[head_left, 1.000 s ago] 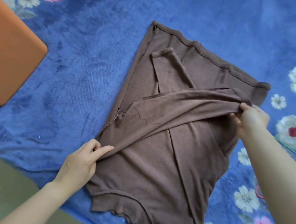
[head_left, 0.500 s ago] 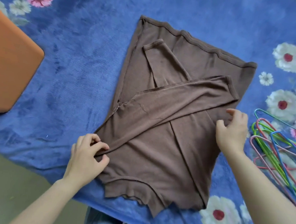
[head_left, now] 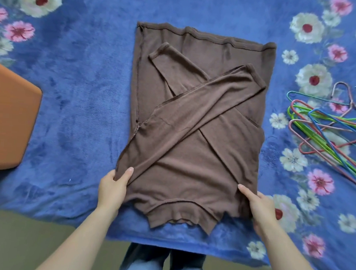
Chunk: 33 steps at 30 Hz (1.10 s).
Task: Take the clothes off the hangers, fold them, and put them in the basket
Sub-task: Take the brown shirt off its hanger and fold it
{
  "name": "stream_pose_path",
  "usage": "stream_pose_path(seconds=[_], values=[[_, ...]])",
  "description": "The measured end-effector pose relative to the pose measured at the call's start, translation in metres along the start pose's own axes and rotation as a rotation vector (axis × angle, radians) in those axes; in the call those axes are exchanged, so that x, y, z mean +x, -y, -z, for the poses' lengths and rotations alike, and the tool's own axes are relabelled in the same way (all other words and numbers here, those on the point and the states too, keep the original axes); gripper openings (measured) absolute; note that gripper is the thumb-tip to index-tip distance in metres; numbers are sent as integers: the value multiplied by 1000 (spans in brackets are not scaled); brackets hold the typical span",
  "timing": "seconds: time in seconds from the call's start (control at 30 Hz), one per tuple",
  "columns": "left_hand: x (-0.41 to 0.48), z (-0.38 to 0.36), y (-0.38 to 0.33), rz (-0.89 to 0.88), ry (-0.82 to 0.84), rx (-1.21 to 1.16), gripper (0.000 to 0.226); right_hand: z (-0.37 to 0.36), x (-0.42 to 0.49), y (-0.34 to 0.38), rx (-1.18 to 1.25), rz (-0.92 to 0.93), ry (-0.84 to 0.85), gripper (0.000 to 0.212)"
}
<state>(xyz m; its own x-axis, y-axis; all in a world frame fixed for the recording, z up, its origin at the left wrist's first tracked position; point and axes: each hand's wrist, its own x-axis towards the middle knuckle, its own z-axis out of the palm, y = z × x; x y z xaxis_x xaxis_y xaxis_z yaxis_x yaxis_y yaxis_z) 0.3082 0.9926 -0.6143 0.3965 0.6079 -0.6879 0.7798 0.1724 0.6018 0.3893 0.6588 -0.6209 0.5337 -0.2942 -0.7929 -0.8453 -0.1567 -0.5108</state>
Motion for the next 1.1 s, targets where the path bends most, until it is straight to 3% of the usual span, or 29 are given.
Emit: stream_pose_path(seconds=[0.17, 0.27, 0.3, 0.37, 0.47, 0.57, 0.7, 0.83, 1.1], values=[[-12, 13, 16, -15, 11, -52, 13, 12, -2, -10, 40, -15, 3, 18], [-13, 32, 42, 3, 27, 48, 55, 29, -11, -18, -135, -5, 8, 13], [-16, 36, 48, 20, 39, 88, 57, 33, -14, -23, -223, 3, 11, 13], [-26, 40, 50, 48, 75, 153, 32, 36, -19, -29, -367, 17, 10, 14], [-27, 35, 42, 38, 49, 239, 30, 31, -17, -21, -386, -18, -31, 15], [-9, 24, 13, -54, -80, 390, 14, 21, -2, 11, -397, 73, -129, 19], [26, -9, -49, -241, -103, 396, 34, 6, 27, 77, -412, 273, -211, 21], [82, -49, -122, -277, -138, 393, 55, -18, 65, 146, -458, 402, -234, 38], [178, -94, -210, -337, -231, 263, 64, -56, 146, 243, -447, 487, -305, 46]])
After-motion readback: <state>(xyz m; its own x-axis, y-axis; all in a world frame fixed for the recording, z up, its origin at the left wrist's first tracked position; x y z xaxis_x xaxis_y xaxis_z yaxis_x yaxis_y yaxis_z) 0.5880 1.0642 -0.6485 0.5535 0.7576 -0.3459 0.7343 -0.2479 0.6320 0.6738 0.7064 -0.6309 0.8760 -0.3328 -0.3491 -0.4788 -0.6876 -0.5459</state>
